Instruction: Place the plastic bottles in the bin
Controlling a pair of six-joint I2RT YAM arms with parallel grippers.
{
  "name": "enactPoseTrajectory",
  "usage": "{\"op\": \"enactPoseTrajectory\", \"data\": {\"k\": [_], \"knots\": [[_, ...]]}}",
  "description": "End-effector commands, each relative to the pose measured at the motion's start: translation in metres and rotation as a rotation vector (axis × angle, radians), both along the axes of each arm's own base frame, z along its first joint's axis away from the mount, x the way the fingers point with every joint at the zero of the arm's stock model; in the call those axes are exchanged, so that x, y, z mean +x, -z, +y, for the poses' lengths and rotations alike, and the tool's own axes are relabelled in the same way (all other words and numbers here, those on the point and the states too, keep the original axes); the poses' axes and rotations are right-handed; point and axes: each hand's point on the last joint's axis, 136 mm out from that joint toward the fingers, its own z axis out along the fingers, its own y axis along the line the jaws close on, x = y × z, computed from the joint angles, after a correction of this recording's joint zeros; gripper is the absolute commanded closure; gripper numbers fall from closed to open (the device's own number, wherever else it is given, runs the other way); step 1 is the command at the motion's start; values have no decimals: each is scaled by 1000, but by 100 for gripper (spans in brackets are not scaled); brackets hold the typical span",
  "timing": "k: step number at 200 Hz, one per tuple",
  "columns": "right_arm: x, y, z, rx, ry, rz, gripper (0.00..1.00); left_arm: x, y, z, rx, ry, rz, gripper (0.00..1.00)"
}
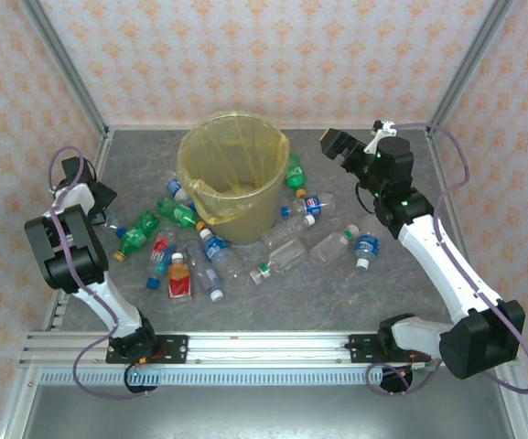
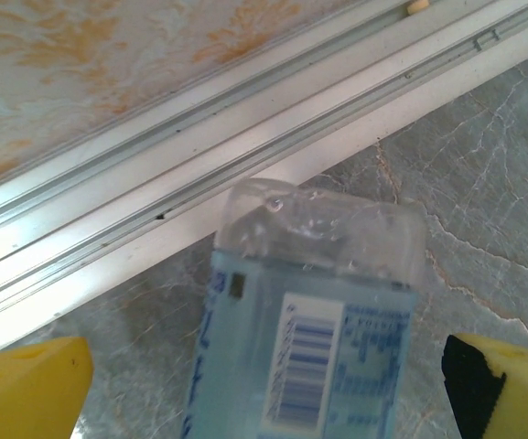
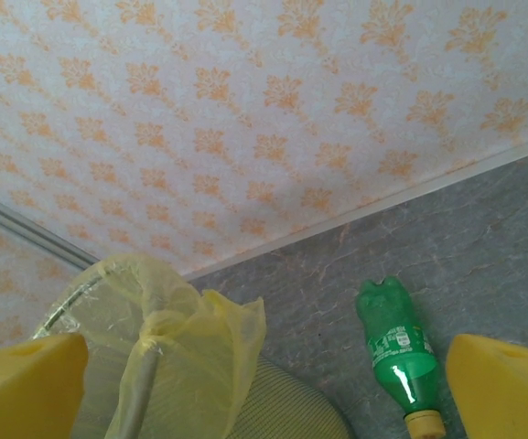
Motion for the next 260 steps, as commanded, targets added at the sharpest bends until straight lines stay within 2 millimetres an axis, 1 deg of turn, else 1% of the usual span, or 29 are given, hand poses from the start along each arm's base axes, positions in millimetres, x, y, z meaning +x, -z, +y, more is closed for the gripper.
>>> {"op": "enactPoseTrajectory", "data": {"k": [1, 11, 22, 28, 30, 33, 55, 70, 78, 100, 110, 131, 143, 158, 161, 169, 214, 235, 260], "knots": [[0, -5, -1, -44, 20, 1, 0, 8, 4, -4, -46, 20, -1, 1], [-1, -6, 1, -47, 21, 1, 0, 10, 9, -4, -55, 23, 8, 1], [-1, -6, 3, -49, 20, 2, 0, 13, 16, -5, -72, 35, 19, 6], [-1, -6, 4, -51, 21, 3, 0, 13, 16, -5, -74, 34, 20, 7], [-1, -5, 4, -52, 23, 4, 0, 12, 25, -6, -86, 33, 39, 8], [-2, -6, 4, -52, 23, 4, 0, 12, 29, -6, -93, 32, 50, 9], [-2, -4, 3, -52, 31, 16, 0, 12, 40, -7, -111, 28, 65, 13], [-4, -4, 3, -50, 33, 18, 0, 12, 41, -8, -109, 26, 59, 15], [-4, -3, 3, -49, 35, 20, 0, 11, 41, -8, -107, 29, 59, 18], [-6, -4, 1, -26, 46, 22, 0, 8, 47, -10, -113, 34, 74, 29], [-6, -3, 2, -13, 42, 23, 0, 7, 48, -11, -118, 37, 74, 37], [-8, 1, 5, 20, 35, 33, 0, 3, 45, -12, -113, 28, 70, 38], [-8, 5, 6, 30, 31, 42, 0, 3, 39, -13, -110, 32, 61, 42], [-9, 8, 6, 32, 33, 52, 0, 2, 35, -13, -104, 29, 56, 43], [-9, 9, 6, 33, 34, 54, 0, 4, 24, -12, -91, 29, 32, 45], [-9, 11, 5, 38, 40, 61, 0, 4, 16, -11, -80, 25, 16, 49], [-8, 15, 11, 77, 27, 91, 0, 11, -25, -13, -34, 36, -60, 48], [-8, 12, 16, 79, 23, 85, 0, 18, -53, -17, -10, 44, -118, 48], [-8, 3, 19, 64, 21, 52, 0, 29, -93, -25, 37, 71, -189, 48]]}}
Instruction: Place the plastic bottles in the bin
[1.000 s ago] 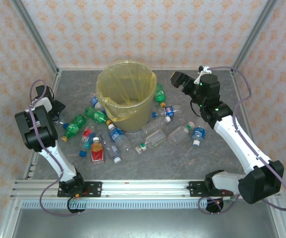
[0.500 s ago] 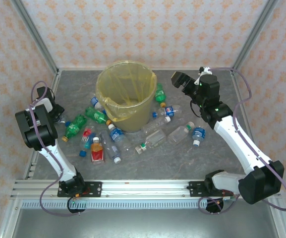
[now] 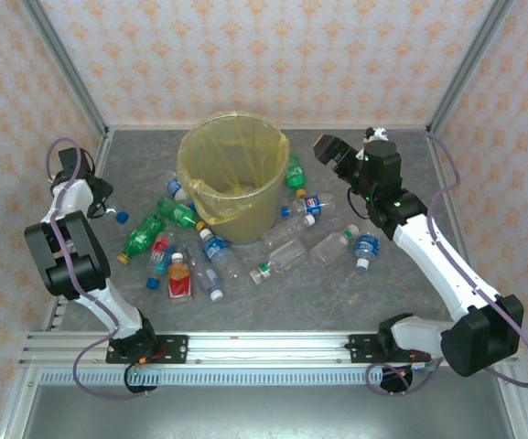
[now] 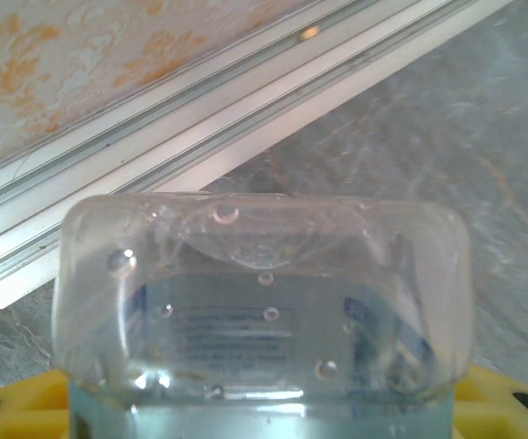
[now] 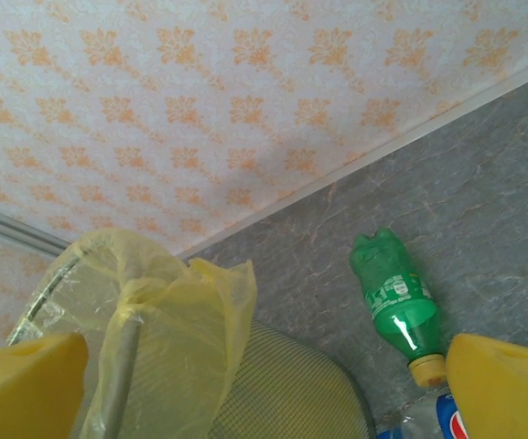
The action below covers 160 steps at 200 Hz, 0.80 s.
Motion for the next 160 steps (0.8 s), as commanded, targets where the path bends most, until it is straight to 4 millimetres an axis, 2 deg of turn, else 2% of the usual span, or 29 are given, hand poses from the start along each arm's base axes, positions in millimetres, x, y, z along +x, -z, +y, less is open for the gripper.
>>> {"op": "enactPoseTrajectory", "data": {"k": [1, 32, 62, 98, 128, 160], "knots": [[1, -21, 3, 11, 4, -62, 0, 9, -46, -7, 45, 4, -73, 48], [1, -32, 4, 23, 3, -86, 0, 25, -100, -28, 69, 38, -201, 48], [-2, -37, 4, 58, 9, -93, 0, 39, -155, -59, 77, 116, -343, 48], [-5, -39, 31, 60, -112, -89, 0, 55, -229, -113, 124, 262, -524, 48], [-12, -50, 48, 25, -156, -137, 0, 64, -287, -164, 155, 411, -664, 49], [-19, -58, 61, -1, -191, -169, 0, 59, -340, -214, 175, 535, -826, 48]]}}
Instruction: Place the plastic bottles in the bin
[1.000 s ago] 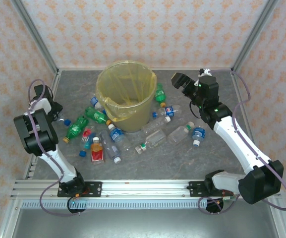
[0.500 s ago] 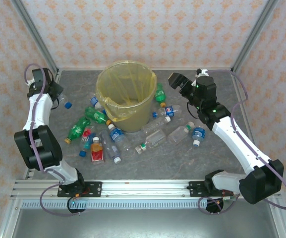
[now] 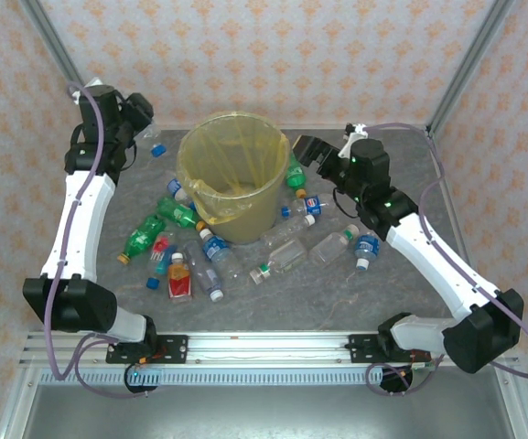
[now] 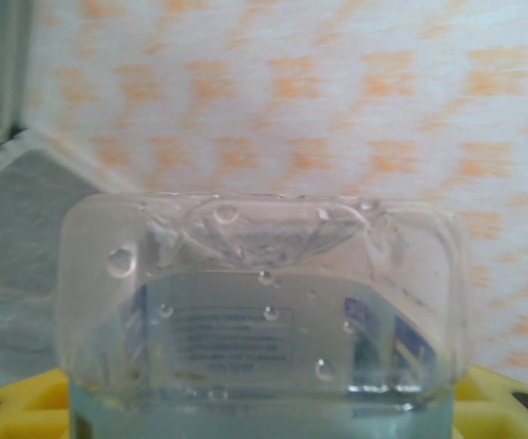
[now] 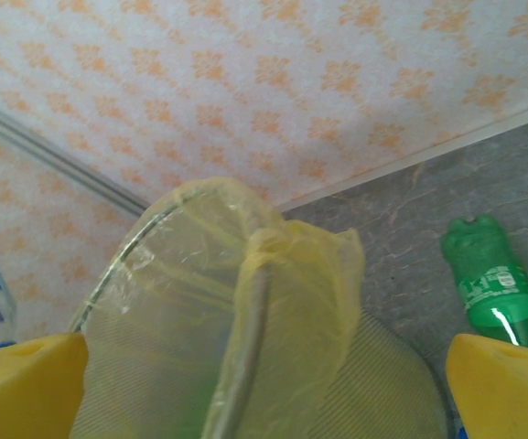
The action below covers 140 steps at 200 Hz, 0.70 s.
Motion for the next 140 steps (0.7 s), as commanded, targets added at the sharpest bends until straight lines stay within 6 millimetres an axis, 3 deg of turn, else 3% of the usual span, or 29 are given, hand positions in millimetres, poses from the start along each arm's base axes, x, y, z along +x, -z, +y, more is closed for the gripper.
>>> {"op": "enactPoseTrajectory", "data": {"k": [1, 28, 57, 88, 140], "knots": [[-3, -31, 8, -4, -27, -96, 0, -10, -61, -29, 40, 87, -178, 48], [-6, -32, 9, -9, -28, -100, 0, -17, -87, -77, 47, 237, -290, 48], [-7, -34, 8, -7, -25, -108, 0, -20, -88, -130, 78, 379, -322, 48], [-7, -40, 11, -9, -40, -123, 0, -19, -67, -173, 113, 468, -277, 48], [-8, -44, 12, -12, -47, -137, 0, -18, -11, -231, 179, 559, -157, 48]]}}
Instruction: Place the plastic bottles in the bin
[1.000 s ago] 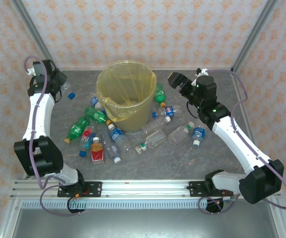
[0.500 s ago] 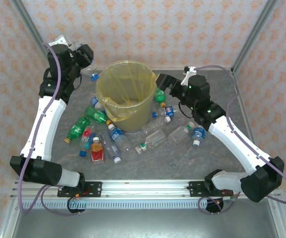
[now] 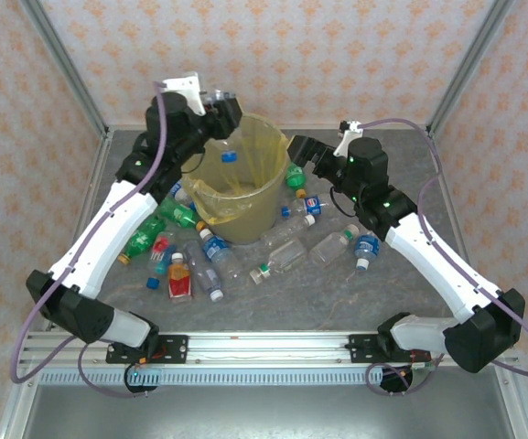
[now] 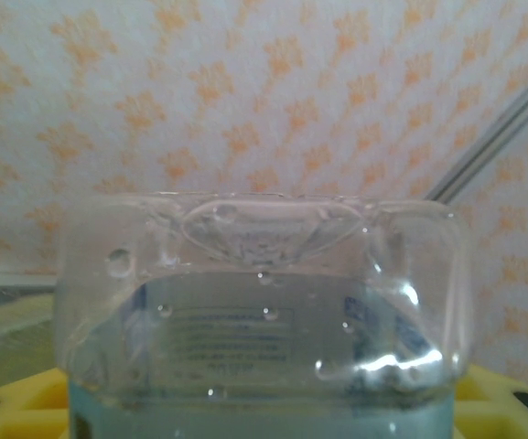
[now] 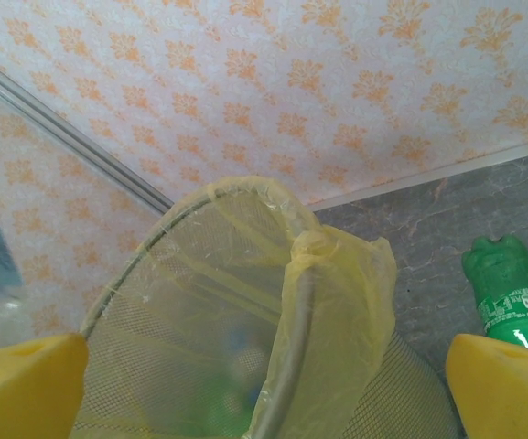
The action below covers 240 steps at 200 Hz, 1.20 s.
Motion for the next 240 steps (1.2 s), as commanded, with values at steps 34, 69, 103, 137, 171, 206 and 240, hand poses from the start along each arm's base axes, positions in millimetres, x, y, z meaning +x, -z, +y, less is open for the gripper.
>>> {"op": "enactPoseTrajectory", "data": {"k": [34, 69, 103, 137, 171, 206, 240], "knots": [[-3, -29, 2, 22, -17, -80, 0, 3, 51, -38, 115, 25, 69, 48], [-5, -34, 4, 23, -37, -96, 0, 3, 65, -40, 126, 22, 100, 42], [-7, -37, 6, 24, -51, -109, 0, 1, 56, -34, 113, -7, 81, 33], [-10, -41, 11, 35, -82, -120, 0, -2, 42, -23, 76, -51, 65, 8], [-13, -45, 14, 48, -106, -129, 0, -7, 26, -6, 21, -97, 59, 1], [-16, -49, 21, 51, -131, -142, 0, -11, 19, 30, -35, -176, 70, 1], [-20, -52, 34, 37, -164, -154, 0, -22, 19, 78, -37, -299, 75, 1]]}}
